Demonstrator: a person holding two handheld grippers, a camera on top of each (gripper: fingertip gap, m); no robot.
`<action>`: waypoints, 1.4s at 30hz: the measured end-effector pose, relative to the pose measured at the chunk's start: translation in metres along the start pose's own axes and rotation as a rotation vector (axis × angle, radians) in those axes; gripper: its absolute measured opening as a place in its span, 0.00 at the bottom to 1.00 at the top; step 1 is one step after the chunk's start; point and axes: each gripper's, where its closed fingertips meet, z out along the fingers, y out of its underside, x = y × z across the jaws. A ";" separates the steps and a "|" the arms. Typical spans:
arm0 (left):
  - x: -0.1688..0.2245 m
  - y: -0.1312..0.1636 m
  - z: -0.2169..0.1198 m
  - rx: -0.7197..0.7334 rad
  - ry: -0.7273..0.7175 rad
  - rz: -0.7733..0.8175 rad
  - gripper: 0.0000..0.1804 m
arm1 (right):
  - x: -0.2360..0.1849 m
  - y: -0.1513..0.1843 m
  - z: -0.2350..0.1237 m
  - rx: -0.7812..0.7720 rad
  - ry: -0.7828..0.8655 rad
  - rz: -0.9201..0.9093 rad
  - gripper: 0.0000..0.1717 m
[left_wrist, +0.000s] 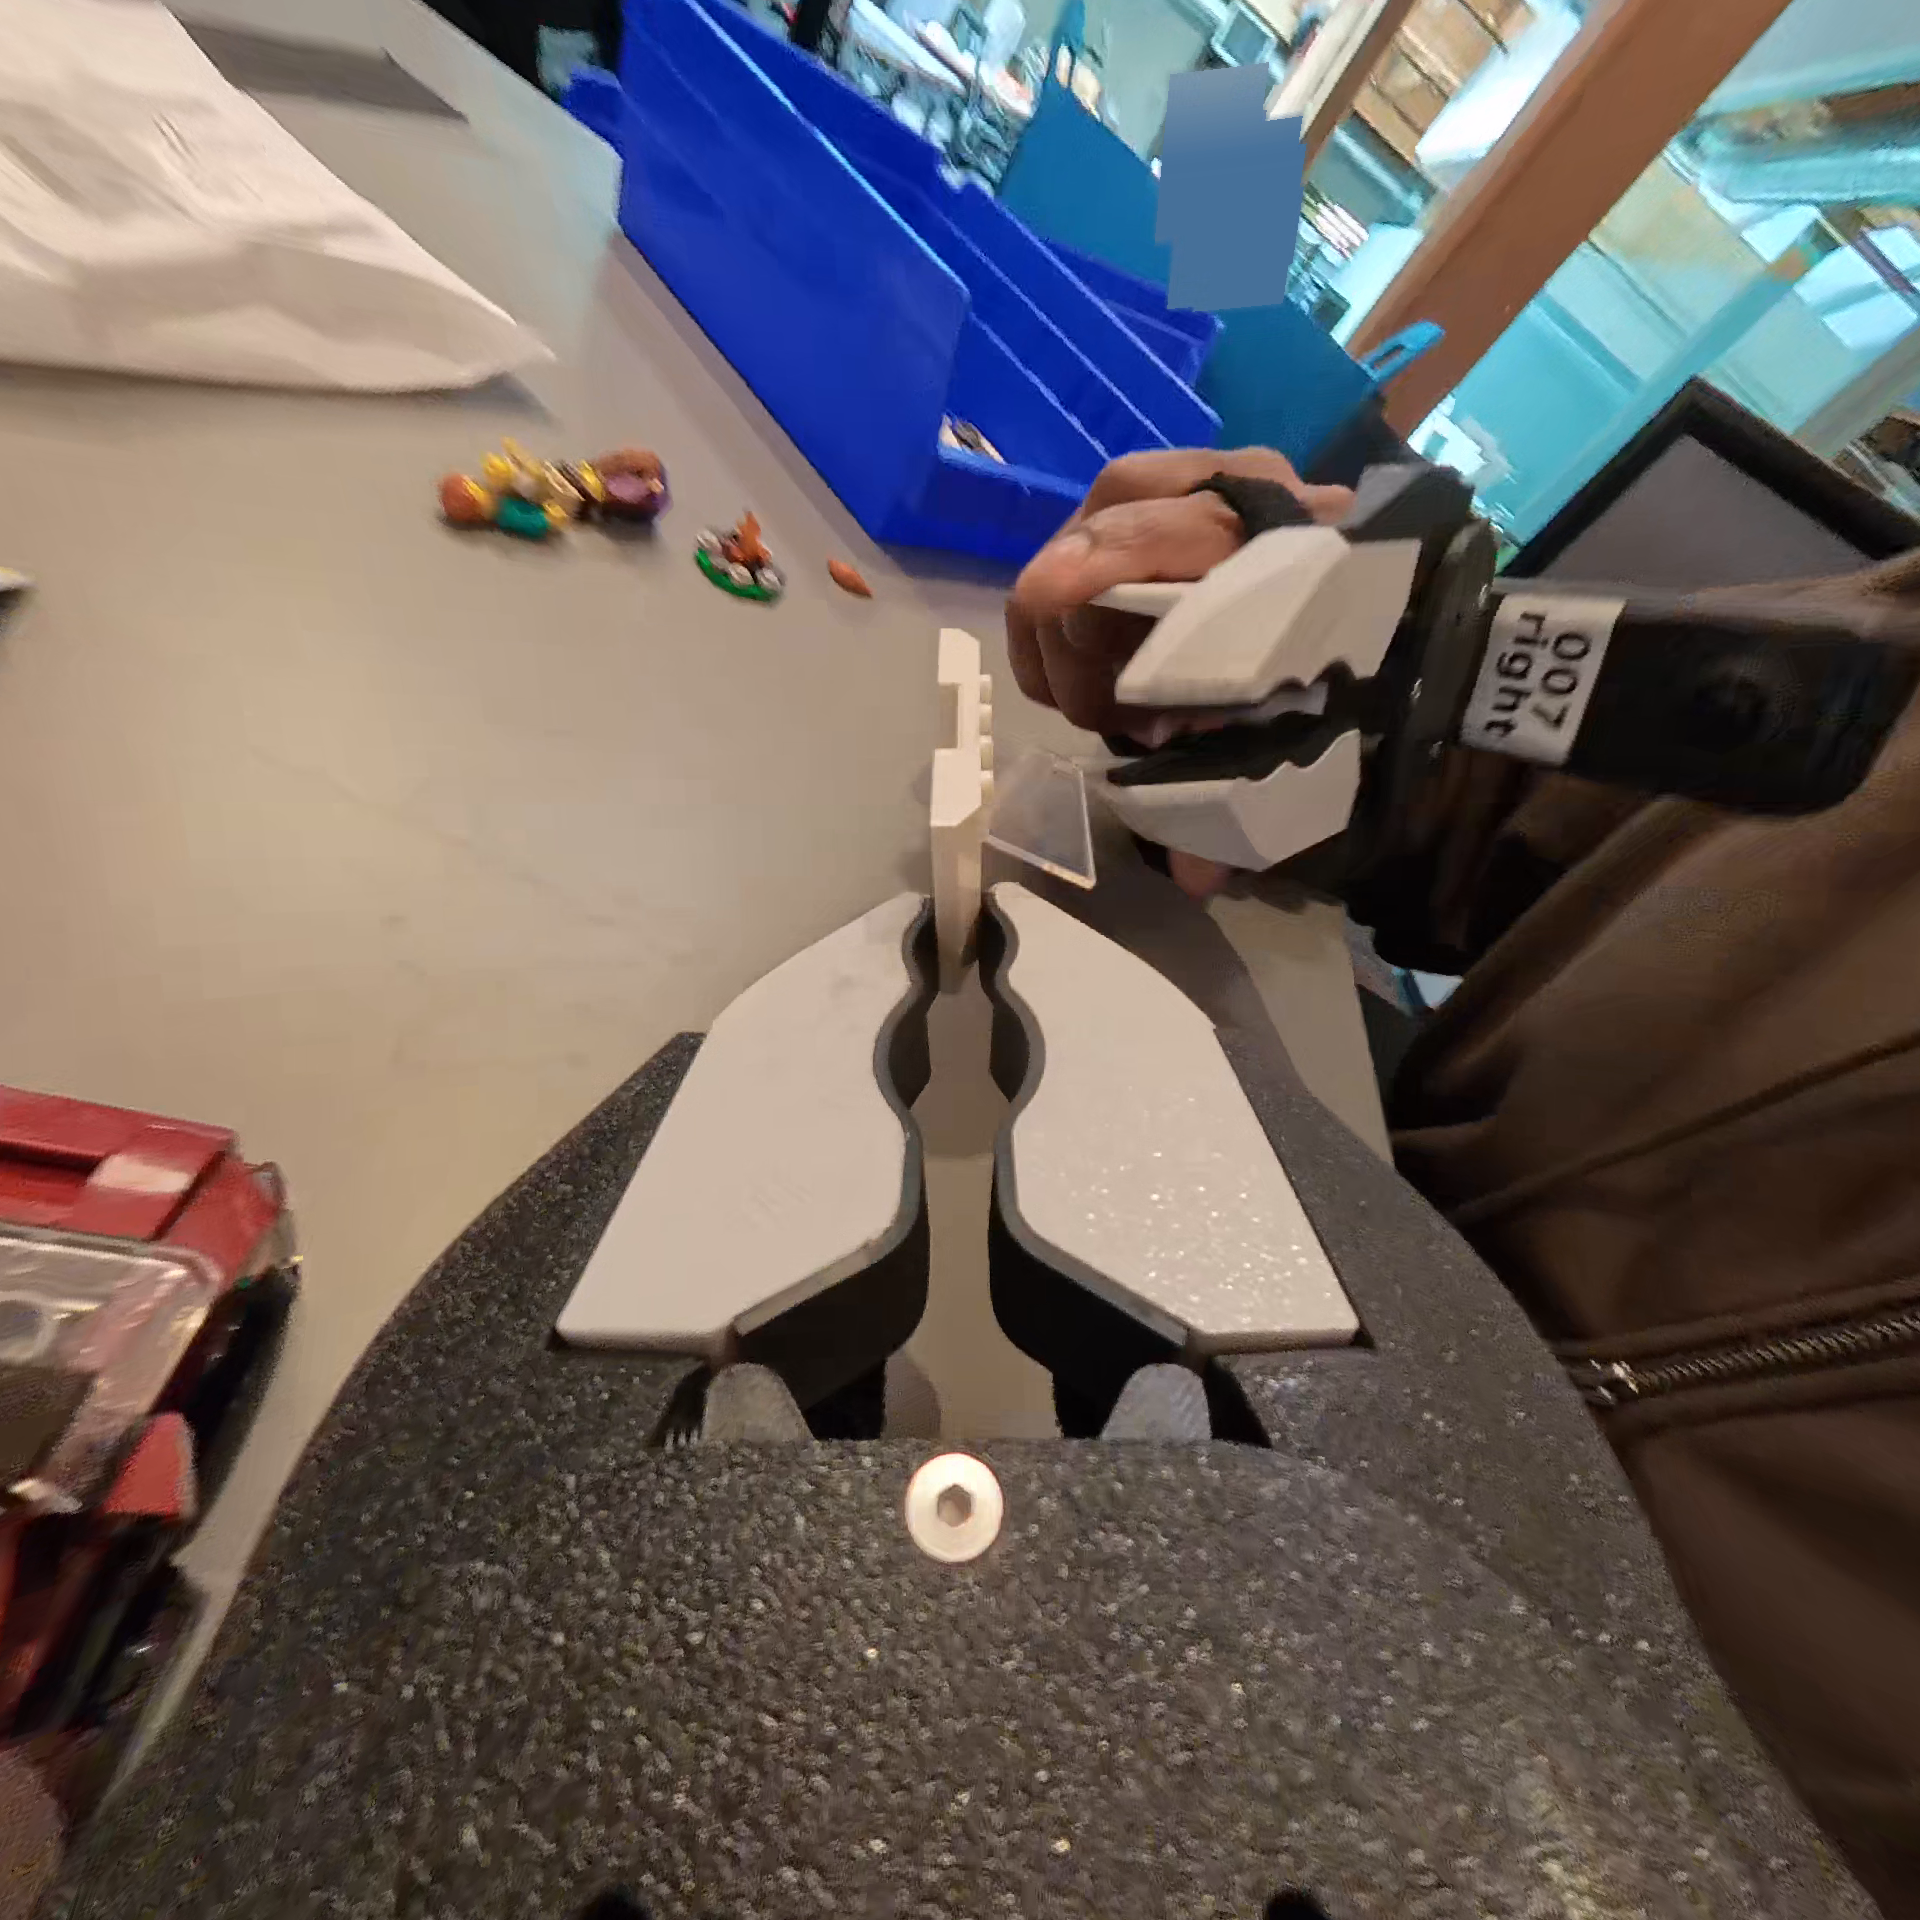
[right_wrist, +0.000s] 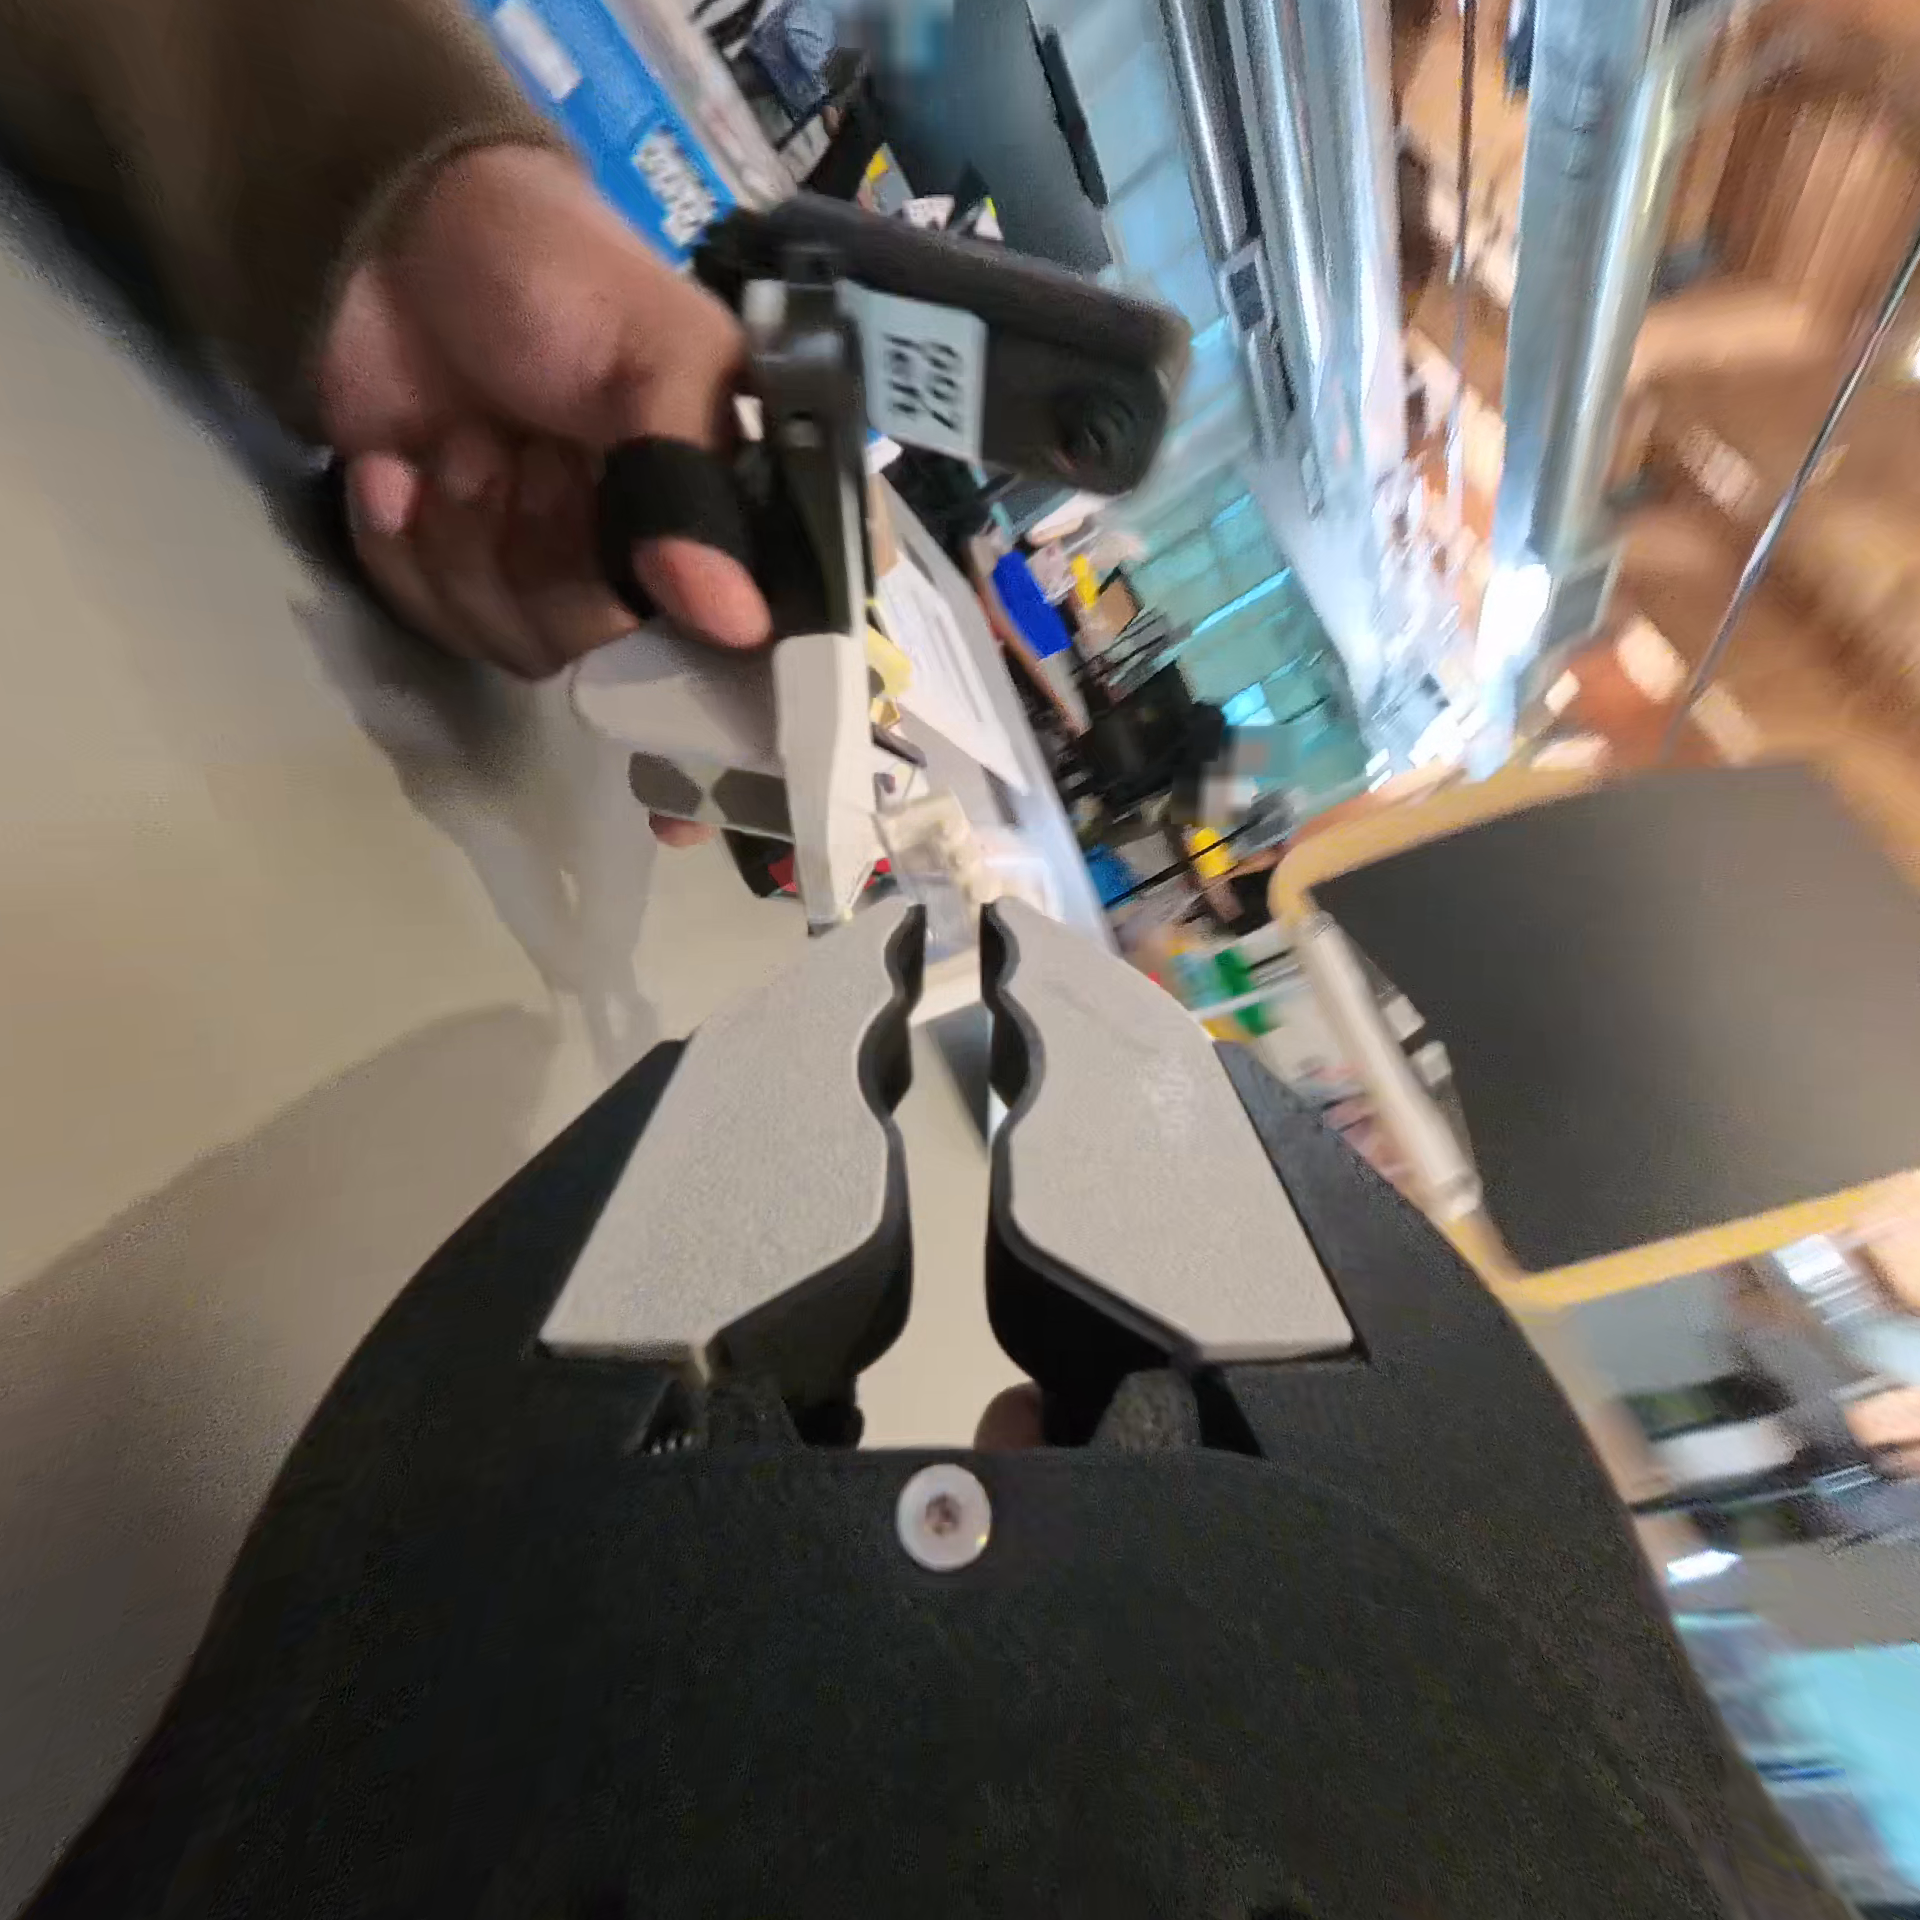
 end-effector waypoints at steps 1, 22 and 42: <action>-0.002 -0.004 -0.002 0.027 -0.026 0.022 0.04 | 0.004 0.004 0.002 -0.020 -0.025 0.130 0.10; -0.014 -0.022 -0.002 0.081 -0.537 0.784 0.04 | 0.001 0.011 0.021 0.117 -0.456 1.806 0.07; -0.044 0.012 0.004 -0.227 -0.597 0.653 0.04 | -0.030 0.032 0.031 -0.155 -0.339 1.434 0.03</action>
